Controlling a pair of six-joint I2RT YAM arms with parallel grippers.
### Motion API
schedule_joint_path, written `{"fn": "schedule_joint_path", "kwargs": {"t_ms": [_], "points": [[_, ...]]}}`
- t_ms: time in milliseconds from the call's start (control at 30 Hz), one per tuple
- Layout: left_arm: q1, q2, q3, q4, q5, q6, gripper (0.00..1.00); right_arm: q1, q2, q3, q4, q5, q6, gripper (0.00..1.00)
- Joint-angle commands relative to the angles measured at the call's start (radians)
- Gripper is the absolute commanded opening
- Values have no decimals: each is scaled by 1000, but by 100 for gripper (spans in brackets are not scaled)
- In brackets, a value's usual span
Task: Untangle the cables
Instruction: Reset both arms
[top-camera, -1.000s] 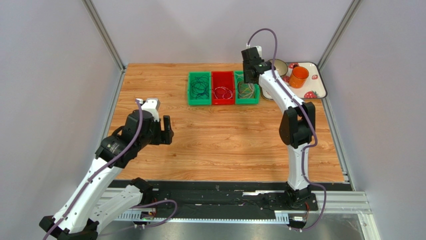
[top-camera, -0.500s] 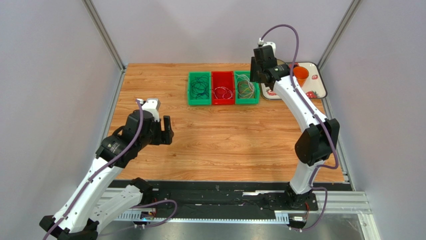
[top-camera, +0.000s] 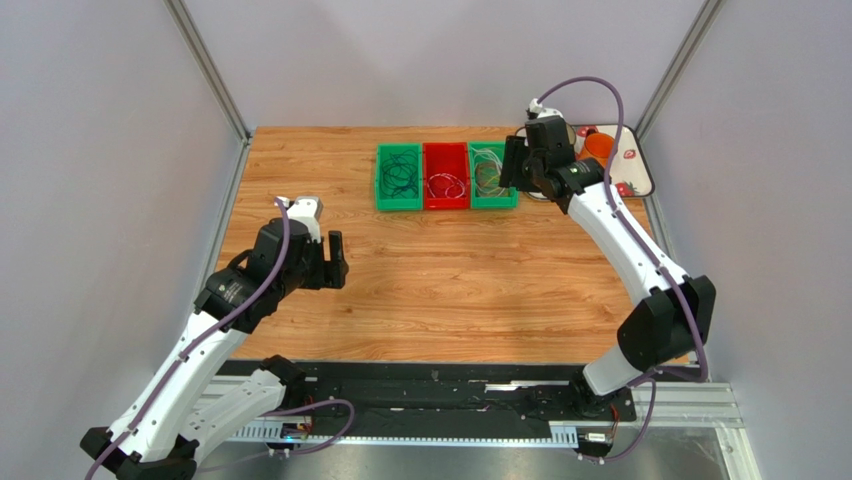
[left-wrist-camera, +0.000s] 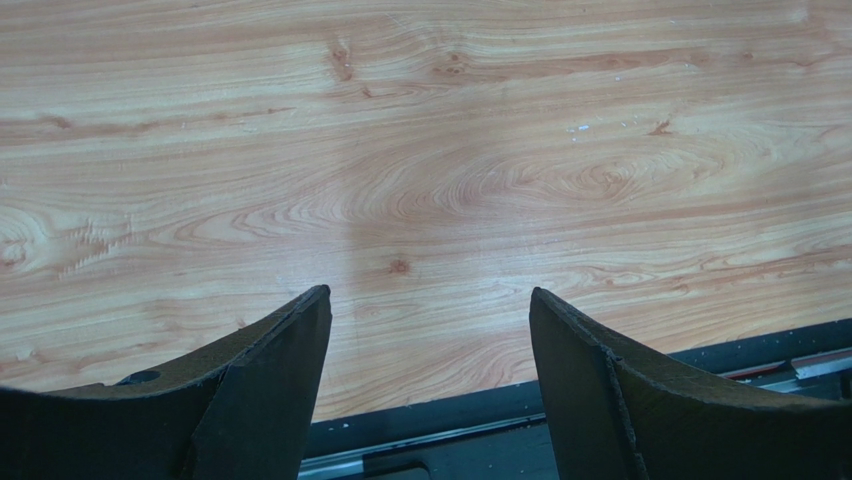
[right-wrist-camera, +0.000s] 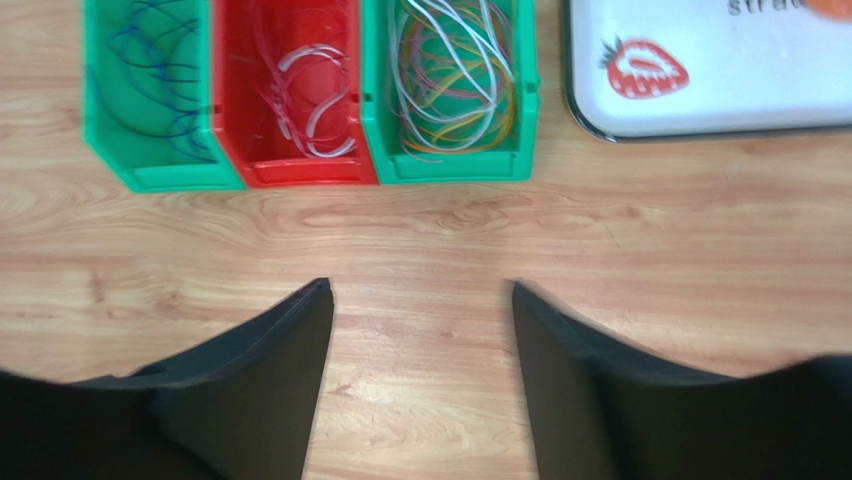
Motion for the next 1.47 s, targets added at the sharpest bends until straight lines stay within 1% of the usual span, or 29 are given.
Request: {"fn": "schedule_joint_path", "kwargs": {"t_ms": [0,33,67,100,133,167,200,233,267,333,400,533,767,1200,1333,1433], "points": [[6,2,-5,24,13,10,80,3,-163,-129,193,-64,94,81],[6,2,-4,24,13,8,80,6,-180,-192,312,40,160,91],[7,1,-2,24,15,10,80,4,-187,-314,377,106,237,98],[6,-1,-4,23,13,10,80,6,-189,-384,418,183,332,96],[6,-1,-4,24,13,10,80,0,-168,-424,429,270,566,94],[6,-1,-4,24,10,10,80,-50,-155,-455,426,229,596,99],[6,-2,-4,23,10,10,80,-87,-136,-458,449,126,520,100],[6,-4,-4,21,9,8,80,-118,-85,-447,480,-67,391,95],[6,-3,-4,21,3,8,80,-144,-51,-425,453,-120,359,96],[6,-6,-4,20,3,7,80,-147,5,-386,411,-198,299,96],[7,-4,-4,21,3,8,79,-147,9,-403,422,-204,282,96],[6,-3,-4,21,1,7,79,-147,-42,-452,457,-177,250,96],[6,2,-4,23,4,8,79,-147,-59,-472,416,-177,241,96],[7,1,-4,21,3,8,79,-149,-105,-516,491,-347,167,92],[6,-2,-5,21,6,8,79,-147,-106,-512,508,-428,142,87],[7,-6,-4,21,4,8,79,-149,-120,-518,534,-468,138,86]]}}
